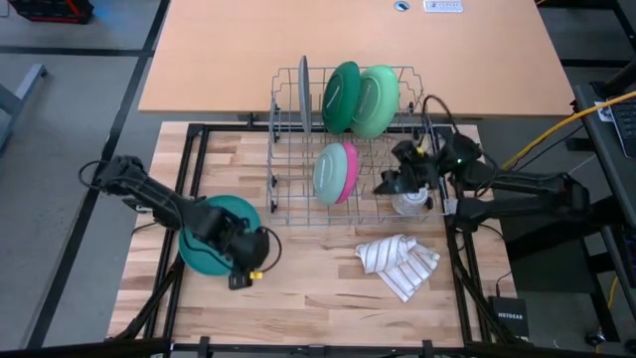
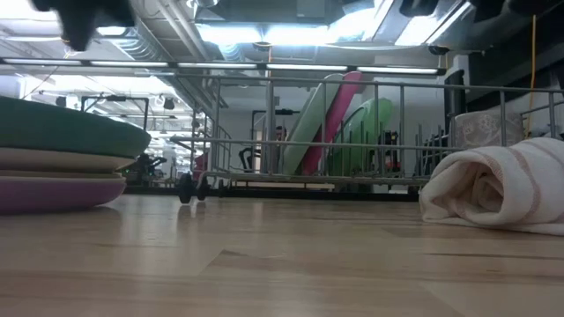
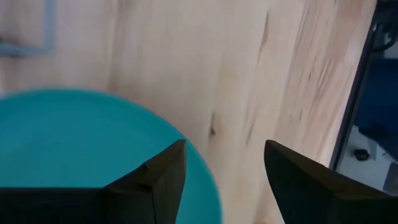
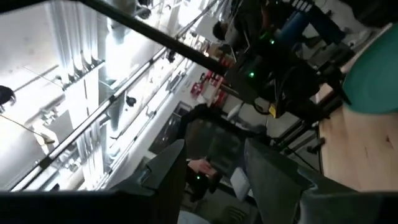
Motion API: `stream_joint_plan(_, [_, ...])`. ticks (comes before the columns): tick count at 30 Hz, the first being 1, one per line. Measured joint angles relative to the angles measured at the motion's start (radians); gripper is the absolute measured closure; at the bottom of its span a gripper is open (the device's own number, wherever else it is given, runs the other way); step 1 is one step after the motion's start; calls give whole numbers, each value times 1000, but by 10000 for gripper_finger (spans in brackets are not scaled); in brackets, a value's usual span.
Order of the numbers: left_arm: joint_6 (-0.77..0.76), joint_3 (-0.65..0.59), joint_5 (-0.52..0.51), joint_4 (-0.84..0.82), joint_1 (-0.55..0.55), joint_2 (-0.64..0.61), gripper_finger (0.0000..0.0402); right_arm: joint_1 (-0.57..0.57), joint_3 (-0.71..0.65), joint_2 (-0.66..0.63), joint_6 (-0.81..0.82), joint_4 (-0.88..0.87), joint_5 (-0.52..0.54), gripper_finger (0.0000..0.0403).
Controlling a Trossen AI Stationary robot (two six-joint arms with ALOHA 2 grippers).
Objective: Sort dishes
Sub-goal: Put the blue plate in the dish rack
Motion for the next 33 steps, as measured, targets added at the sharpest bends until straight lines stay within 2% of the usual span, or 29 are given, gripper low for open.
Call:
stream_joint_plan(8, [-93, 0, 8, 0, -94, 82, 196, 197, 0, 0, -119, -166, 224, 236])
stream_joint_plan(16, [-202, 0, -28, -43, -133, 159, 196, 321, 0, 0, -190, -266, 395, 236])
stream_joint_plan(22, [-244, 0, -58, -107, -141, 203, 196, 375, 0, 0, -225, -267, 422, 236])
stream_joint_plan(26, [-243, 0, -124, -104, -141, 223, 196, 399, 0, 1, -239, -274, 456, 236])
stream_joint_plan(29, [-221, 0, -167, -105, -140, 241, 196, 405, 0, 1, -239, -283, 481, 236])
stream_joint_plan(33, [-181, 0, -173, -103, -140, 265, 196, 404, 0, 1, -239, -289, 483, 236])
